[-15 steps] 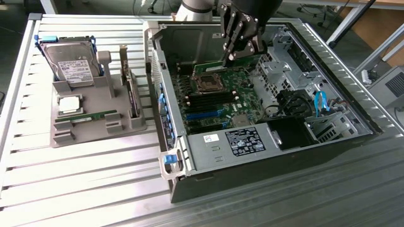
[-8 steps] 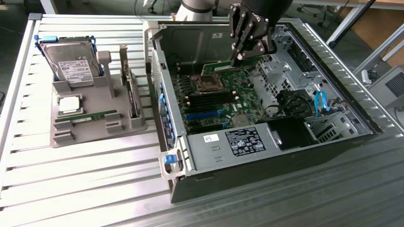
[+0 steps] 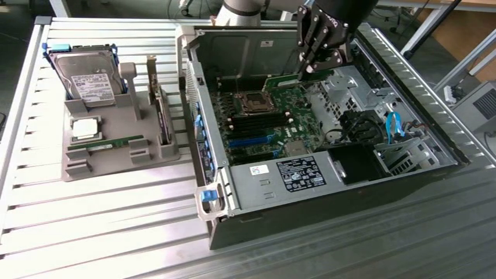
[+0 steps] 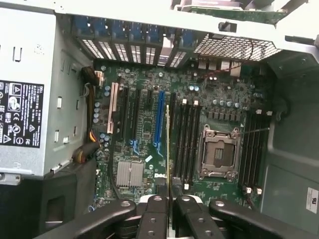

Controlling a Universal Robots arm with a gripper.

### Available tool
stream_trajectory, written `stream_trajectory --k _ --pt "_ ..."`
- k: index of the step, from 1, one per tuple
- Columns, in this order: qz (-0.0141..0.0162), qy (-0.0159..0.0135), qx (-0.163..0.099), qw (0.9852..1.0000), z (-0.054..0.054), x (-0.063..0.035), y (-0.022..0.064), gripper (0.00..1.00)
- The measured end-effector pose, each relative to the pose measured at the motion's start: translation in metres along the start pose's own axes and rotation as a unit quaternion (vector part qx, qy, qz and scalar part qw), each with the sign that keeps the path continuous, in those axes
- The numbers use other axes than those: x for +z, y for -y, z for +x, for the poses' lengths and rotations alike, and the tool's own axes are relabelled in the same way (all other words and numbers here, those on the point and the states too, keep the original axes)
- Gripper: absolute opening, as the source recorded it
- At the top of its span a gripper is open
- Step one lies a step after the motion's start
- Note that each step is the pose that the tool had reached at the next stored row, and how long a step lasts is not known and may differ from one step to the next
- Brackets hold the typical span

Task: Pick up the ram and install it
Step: 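Pick up the ram and move it above insertion slot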

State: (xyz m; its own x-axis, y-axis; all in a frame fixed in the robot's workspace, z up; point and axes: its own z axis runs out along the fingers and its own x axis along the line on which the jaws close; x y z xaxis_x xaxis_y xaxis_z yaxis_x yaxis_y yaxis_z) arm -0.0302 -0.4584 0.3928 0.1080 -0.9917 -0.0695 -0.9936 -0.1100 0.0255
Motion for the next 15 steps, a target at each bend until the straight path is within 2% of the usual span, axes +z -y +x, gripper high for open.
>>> stream_trajectory --k 4,13,15 --pt "0.0 0.0 0.0 1.0 0.001 -0.0002 0.0068 0.12" --pt "0.0 0.0 0.0 1.0 0.004 -0.0012 0.0351 0.12" --pt "0.0 0.0 0.0 1.0 0.004 -0.0012 0.0361 0.12"
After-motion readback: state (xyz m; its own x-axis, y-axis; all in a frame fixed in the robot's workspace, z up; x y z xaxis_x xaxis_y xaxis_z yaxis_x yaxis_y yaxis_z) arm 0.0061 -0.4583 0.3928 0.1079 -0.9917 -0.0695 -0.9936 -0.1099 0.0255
